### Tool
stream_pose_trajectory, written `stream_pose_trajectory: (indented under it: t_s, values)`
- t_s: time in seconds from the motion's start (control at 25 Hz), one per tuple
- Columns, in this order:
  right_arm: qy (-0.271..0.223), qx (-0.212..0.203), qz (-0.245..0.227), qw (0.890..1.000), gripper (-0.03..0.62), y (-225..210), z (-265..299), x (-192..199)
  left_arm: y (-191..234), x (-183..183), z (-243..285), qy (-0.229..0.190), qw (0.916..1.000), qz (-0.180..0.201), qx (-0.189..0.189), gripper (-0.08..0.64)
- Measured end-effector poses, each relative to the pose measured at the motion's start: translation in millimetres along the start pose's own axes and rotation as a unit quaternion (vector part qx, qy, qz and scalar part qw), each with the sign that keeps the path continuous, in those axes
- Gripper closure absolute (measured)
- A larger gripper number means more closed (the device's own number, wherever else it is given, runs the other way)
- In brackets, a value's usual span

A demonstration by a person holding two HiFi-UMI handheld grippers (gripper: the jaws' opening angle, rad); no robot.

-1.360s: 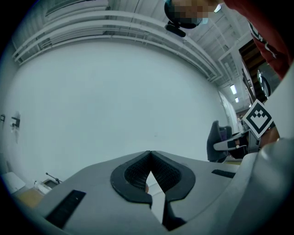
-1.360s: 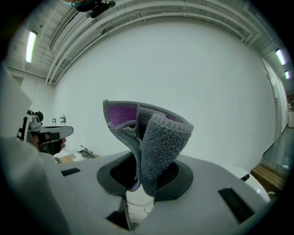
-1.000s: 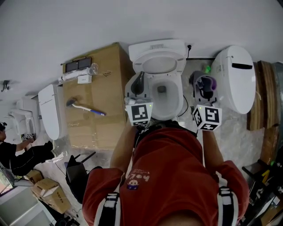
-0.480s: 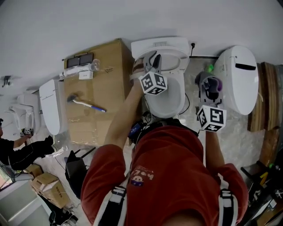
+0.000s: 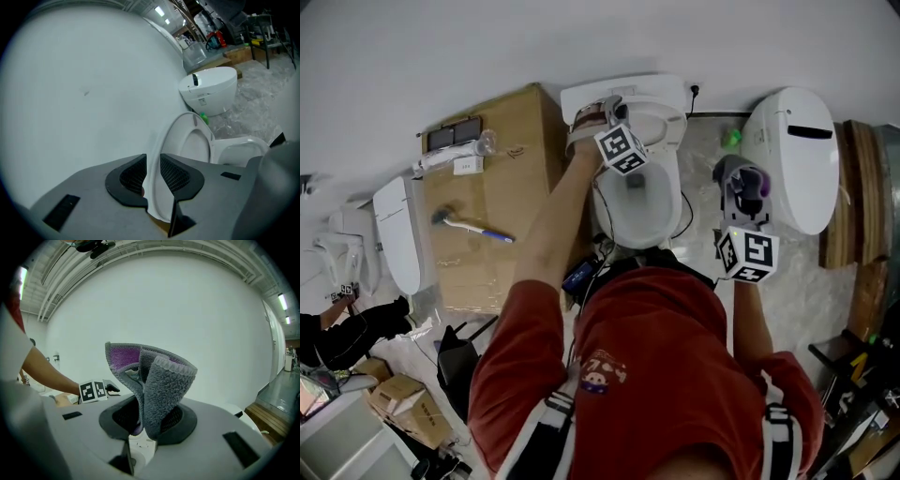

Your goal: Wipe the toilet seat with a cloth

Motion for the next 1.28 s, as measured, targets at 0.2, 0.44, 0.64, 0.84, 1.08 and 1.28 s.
stream_pose_trajectory:
  t_s: [0.2, 0.44, 0.64, 0.84, 1.08, 1.28]
  values:
    - [0.005, 0.009, 0.002, 1.000, 0.509, -10, -2, 3, -2, 9, 13, 0.021, 0.9998, 0.007, 0.004, 0.469]
    - [0.004, 0.012, 0.011, 1.000, 0.509, -14, -3, 4, -7, 5, 9, 0.030, 0.9992, 0.022, -0.016, 0.508]
    - [-0.002, 0.004, 0.012, 1.000, 0.509, -8, 1, 1, -8, 5, 4, 0.032, 0.9987, 0.038, -0.009, 0.512]
    - [-0.003, -0.002, 0.012, 1.000, 0.509, -5, -1, 1, -21, 3, -8, 0.022, 0.9994, 0.026, 0.004, 0.512]
    - [0.002, -0.017, 0.014, 1.000, 0.509, 8, -1, 7, -42, -1, -42, 0.011, 0.9987, 0.018, 0.046, 0.511]
    - [0.010, -0.032, 0.012, 0.999, 0.509, 19, -8, 14, -84, -4, -80, 0.001, 0.9925, 0.002, 0.122, 0.505]
Point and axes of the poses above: the fingertips, and each gripper's own axes: z forward along the fingers, y to its left, x out of its underside, the point moved 3 cm from there along -z, backward along the fingers, and after that the axes turned 7 degrees about -y, right-handed, at the moved point
